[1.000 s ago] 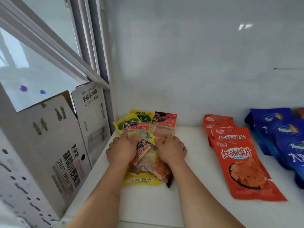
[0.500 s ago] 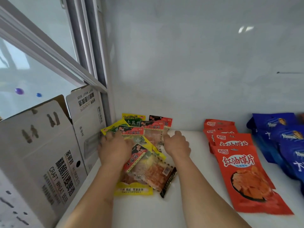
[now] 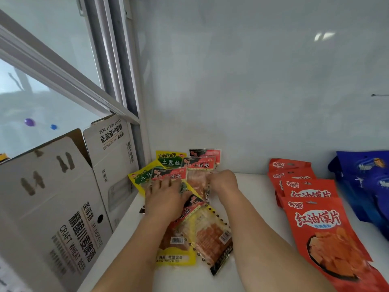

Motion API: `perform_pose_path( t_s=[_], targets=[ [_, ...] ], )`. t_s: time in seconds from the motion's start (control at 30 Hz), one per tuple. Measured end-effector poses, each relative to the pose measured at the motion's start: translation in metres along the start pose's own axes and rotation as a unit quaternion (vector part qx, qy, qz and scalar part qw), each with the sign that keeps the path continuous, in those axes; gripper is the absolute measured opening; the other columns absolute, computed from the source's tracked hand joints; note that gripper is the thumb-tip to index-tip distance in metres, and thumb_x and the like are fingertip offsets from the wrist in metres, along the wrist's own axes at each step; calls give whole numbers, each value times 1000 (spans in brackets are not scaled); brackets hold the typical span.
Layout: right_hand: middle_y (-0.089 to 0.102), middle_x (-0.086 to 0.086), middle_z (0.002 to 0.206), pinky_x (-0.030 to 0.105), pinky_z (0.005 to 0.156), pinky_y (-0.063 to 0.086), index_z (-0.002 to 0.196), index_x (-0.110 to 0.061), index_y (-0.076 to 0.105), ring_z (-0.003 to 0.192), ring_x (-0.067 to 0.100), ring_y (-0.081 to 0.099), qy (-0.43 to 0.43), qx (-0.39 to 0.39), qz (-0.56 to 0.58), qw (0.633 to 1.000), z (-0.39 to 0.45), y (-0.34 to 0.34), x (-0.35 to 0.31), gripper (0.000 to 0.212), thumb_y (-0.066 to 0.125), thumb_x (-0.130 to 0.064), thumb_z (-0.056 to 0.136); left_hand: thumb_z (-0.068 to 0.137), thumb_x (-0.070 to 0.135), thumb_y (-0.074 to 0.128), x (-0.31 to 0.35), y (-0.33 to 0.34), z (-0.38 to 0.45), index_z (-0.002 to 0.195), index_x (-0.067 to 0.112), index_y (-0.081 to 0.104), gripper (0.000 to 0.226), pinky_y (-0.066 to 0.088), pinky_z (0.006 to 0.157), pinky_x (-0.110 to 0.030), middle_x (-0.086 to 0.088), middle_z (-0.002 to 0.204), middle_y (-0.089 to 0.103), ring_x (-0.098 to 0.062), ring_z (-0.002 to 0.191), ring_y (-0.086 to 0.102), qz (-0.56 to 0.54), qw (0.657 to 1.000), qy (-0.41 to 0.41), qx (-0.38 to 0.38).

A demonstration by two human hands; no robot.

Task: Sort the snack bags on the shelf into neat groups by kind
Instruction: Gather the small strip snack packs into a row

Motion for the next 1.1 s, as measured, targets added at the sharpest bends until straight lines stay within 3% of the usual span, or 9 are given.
perform_pose_path(
  t_s=[0.23, 0.33, 0.43, 0.5, 0.6, 0.7, 0.8, 0.9, 1.1],
  targets=[
    [66, 11, 97, 36, 69, 52, 95, -11, 61, 84, 26, 61, -44, 11, 78, 996, -2, -10, 1, 9, 53, -13, 98, 101, 63, 35, -2, -2, -2, 152, 35, 38, 59, 19, 121, -47, 3, 162, 32, -28, 151, 22, -11, 1000, 12, 4],
    [62, 8, 90, 28, 58, 41, 93, -11, 56, 75, 21, 56, -70, 59, 123, 988, -2, -30, 6, 11, 46, -10, 98, 101, 64, 34, -7, -4, -3, 153, 36, 38, 60, 18, 122, -48, 3, 164, 30, -28, 152, 21, 0, 1000, 7, 0],
    [63, 7, 92, 31, 67, 45, 91, -12, 55, 82, 22, 58, -81, 99, 147, 981, -5, -45, 11, 11, 45, -10, 96, 101, 63, 34, -6, -12, -3, 153, 33, 39, 60, 14, 122, -51, 1, 165, 29, -30, 154, 17, 24, 1000, 0, -2],
    [61, 4, 87, 30, 61, 42, 95, -9, 55, 78, 19, 57, -88, 118, 153, 977, -6, -52, 12, 10, 46, -11, 97, 102, 61, 34, 3, -27, -2, 153, 28, 40, 61, 17, 123, -49, -1, 164, 32, -30, 153, 18, 33, 998, 8, 48],
    [60, 6, 86, 30, 59, 40, 94, -8, 55, 77, 22, 56, -90, 136, 180, 970, -6, -60, 10, 10, 49, -15, 99, 101, 60, 40, 28, -48, 1, 157, 17, 33, 70, 22, 121, -44, -6, 162, 35, -29, 152, 23, -87, 991, 37, 96],
    [66, 11, 94, 38, 70, 51, 94, -10, 56, 83, 26, 62, -81, 132, 213, 965, -7, -62, 7, 14, 52, -21, 101, 97, 58, 56, 56, -49, 2, 162, 13, 21, 86, 34, 115, -40, -8, 162, 35, -28, 148, 35, -356, 934, 25, -20],
    [69, 9, 95, 43, 78, 56, 94, -11, 58, 88, 26, 67, -97, 117, 222, 963, -10, -67, 3, 20, 59, -30, 99, 94, 38, 71, 72, -34, 3, 159, 14, 29, 80, 50, 103, -39, -13, 155, 43, -30, 135, 51, -487, 869, -26, -80],
    [67, 2, 92, 33, 70, 50, 98, -11, 61, 83, 17, 63, -104, 131, 217, 962, -11, -77, 8, 27, 60, -37, 98, 93, 17, 75, 68, -20, 7, 149, 13, 45, 63, 60, 72, -31, -15, 134, 57, -27, 112, 64, -562, 820, -53, -95],
    [72, -1, 94, 27, 63, 48, 96, -15, 66, 77, 7, 66, -95, 120, 191, 970, -4, -84, 36, 14, 66, -29, 96, 97, 11, 66, 47, -3, 10, 131, 14, 60, 34, 57, 76, -35, -6, 117, 71, -22, 101, 69, -592, 798, -78, -83]
  ],
)
Point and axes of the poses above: each hand's wrist, its own z-axis towards the middle knuckle, its own y-axis out of the palm, x = y × z, the point moved 4 cm from there along z, towards the middle knuckle
